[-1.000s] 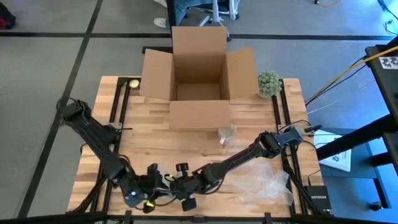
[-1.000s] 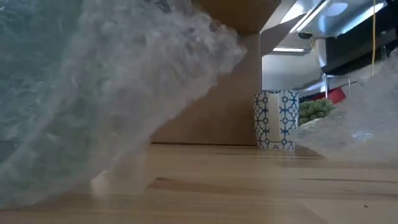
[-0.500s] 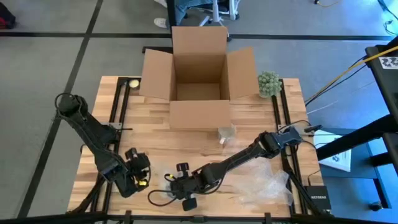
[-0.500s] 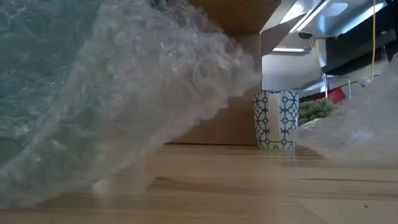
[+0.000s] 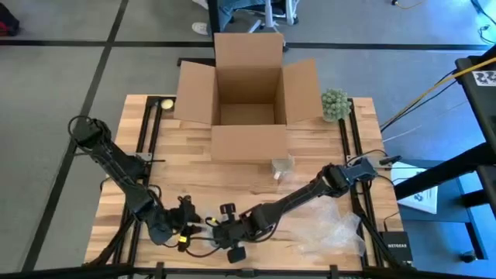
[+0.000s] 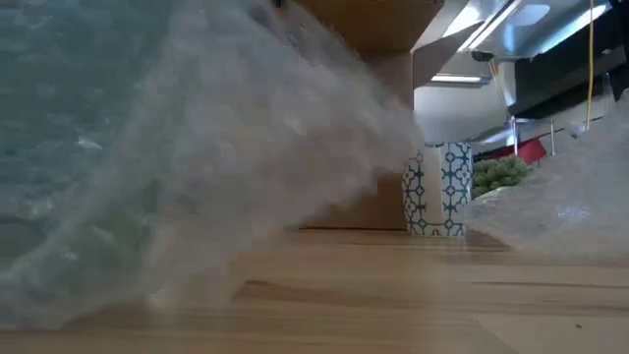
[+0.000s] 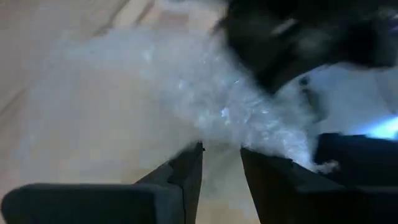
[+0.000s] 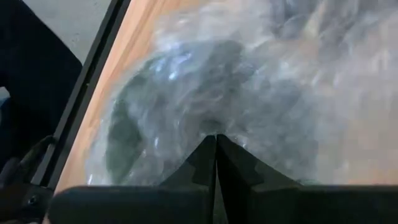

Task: Wrap mug
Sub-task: Wrap the green mug with bubble wrap

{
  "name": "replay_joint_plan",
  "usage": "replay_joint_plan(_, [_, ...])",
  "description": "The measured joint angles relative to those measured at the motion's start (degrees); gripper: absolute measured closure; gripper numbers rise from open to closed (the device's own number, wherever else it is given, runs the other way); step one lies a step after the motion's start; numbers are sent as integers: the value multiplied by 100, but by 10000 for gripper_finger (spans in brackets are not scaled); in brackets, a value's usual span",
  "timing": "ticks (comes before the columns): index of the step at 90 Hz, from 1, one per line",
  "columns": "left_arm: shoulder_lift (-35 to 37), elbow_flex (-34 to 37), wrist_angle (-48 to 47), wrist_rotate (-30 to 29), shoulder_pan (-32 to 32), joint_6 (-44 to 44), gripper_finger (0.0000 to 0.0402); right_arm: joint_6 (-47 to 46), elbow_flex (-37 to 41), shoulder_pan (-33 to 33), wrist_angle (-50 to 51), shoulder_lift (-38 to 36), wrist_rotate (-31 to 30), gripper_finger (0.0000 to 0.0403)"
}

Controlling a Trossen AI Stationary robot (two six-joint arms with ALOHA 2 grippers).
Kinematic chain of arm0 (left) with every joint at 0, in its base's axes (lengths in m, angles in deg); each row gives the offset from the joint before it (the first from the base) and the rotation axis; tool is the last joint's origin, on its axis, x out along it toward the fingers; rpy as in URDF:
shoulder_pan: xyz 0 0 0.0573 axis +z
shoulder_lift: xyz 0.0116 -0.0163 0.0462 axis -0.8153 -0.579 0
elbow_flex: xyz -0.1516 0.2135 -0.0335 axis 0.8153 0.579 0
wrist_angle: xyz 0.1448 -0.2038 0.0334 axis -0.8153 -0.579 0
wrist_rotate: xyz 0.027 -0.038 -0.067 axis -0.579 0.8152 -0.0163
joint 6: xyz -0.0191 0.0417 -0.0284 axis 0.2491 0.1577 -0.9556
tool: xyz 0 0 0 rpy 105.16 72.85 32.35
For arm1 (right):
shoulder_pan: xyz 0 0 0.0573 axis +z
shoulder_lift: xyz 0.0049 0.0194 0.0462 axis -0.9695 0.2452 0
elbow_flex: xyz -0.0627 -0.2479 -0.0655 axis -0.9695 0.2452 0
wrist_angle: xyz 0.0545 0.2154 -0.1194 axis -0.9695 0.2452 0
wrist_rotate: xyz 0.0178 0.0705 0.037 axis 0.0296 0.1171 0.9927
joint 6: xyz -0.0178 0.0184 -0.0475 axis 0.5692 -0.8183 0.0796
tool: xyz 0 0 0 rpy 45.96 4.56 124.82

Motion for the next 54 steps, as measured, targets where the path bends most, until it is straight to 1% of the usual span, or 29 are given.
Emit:
replay_joint_plan(9, [-171,0,432,17,23,219,304,3,0,5,-15,0,4,402])
replay_joint_plan(19, [-465,-23,748,129,60,230,304,-2,0,0,-48,2,5,402])
replay_joint_plan(28, [-496,-127,598,479,64,210,304,0,0,7,-49,2,5,402])
replay_joint_plan(37, [-373,-339,379,488,47,290,304,0,0,1,-45,2,-3,402])
replay_joint_plan(46, [-345,-630,431,459,44,736,304,0,0,0,-40,2,-37,402])
replay_joint_plan(54, [-389,-720,475,425,45,1071,304,0,0,-6,8,2,-44,402])
